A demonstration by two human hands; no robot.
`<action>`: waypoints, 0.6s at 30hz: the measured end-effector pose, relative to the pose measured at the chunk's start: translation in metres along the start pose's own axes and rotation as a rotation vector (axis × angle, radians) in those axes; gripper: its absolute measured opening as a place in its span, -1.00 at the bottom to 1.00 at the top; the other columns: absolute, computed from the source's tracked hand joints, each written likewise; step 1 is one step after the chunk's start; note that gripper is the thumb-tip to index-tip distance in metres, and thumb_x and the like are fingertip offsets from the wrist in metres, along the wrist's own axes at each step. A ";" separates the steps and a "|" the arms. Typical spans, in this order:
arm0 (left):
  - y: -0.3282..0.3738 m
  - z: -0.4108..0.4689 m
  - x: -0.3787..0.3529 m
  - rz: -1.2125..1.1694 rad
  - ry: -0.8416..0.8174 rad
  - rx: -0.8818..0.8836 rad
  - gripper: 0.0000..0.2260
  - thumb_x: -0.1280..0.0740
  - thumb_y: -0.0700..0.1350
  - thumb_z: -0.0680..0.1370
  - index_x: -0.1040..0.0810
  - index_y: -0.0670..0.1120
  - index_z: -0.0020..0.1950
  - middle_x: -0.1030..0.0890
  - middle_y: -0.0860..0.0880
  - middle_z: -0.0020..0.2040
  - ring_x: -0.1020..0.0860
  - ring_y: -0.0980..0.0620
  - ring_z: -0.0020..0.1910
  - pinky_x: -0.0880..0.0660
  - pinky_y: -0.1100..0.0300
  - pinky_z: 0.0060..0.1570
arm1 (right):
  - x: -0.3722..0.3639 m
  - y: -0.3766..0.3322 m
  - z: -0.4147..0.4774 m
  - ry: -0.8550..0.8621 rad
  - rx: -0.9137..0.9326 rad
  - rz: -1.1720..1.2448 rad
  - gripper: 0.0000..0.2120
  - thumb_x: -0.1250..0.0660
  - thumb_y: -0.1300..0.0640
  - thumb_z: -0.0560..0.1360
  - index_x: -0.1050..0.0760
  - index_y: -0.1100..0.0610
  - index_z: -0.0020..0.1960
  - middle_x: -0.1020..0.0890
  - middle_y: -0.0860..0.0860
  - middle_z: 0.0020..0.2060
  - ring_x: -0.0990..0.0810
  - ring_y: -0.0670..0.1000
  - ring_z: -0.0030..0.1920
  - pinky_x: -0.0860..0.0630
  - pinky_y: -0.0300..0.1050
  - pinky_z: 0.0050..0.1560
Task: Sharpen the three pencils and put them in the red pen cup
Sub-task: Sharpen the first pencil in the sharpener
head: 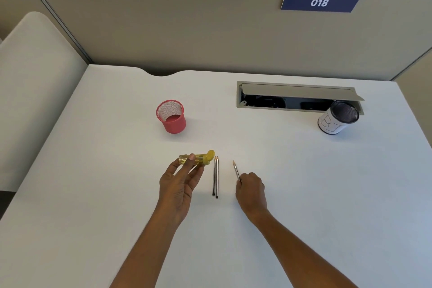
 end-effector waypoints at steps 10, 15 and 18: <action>0.002 -0.008 -0.009 -0.002 -0.023 0.003 -0.67 -0.48 -0.23 0.51 -0.56 -0.20 0.25 -0.74 -0.22 0.10 -0.74 -0.12 0.07 -0.68 0.11 0.06 | 0.047 0.005 -0.001 0.024 -0.043 0.100 -0.88 -0.35 0.12 0.42 -0.51 0.16 -0.23 -0.59 0.03 -0.25 -0.55 0.12 -0.24 -0.48 -0.05 -0.24; 0.007 -0.012 -0.016 -0.018 -0.037 0.001 -0.68 -0.49 -0.21 0.45 -0.60 -0.20 0.18 -0.73 -0.24 0.13 -0.74 -0.13 0.06 -0.68 0.09 0.08 | 0.118 -0.019 -0.005 0.126 0.117 0.276 -0.91 -0.45 0.17 0.34 -0.55 0.05 -0.24 -0.59 -0.07 -0.30 -0.60 -0.01 -0.29 -0.57 -0.03 -0.24; 0.010 -0.015 -0.022 -0.011 -0.051 -0.009 -0.79 -0.46 -0.23 0.51 -0.61 -0.17 0.13 -0.74 -0.23 0.11 -0.75 -0.12 0.05 -0.69 0.11 0.02 | 0.162 -0.040 -0.013 0.175 0.260 0.335 -0.88 -0.45 0.25 0.40 -0.57 0.07 -0.17 -0.60 -0.05 -0.24 -0.61 -0.03 -0.23 -0.58 -0.05 -0.20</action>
Point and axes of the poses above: each hand's wrist, its own z-axis towards the middle knuckle, its own x-axis out of the back of the hand, y = z × x, the point moved 10 cm from there along z, towards the middle knuckle
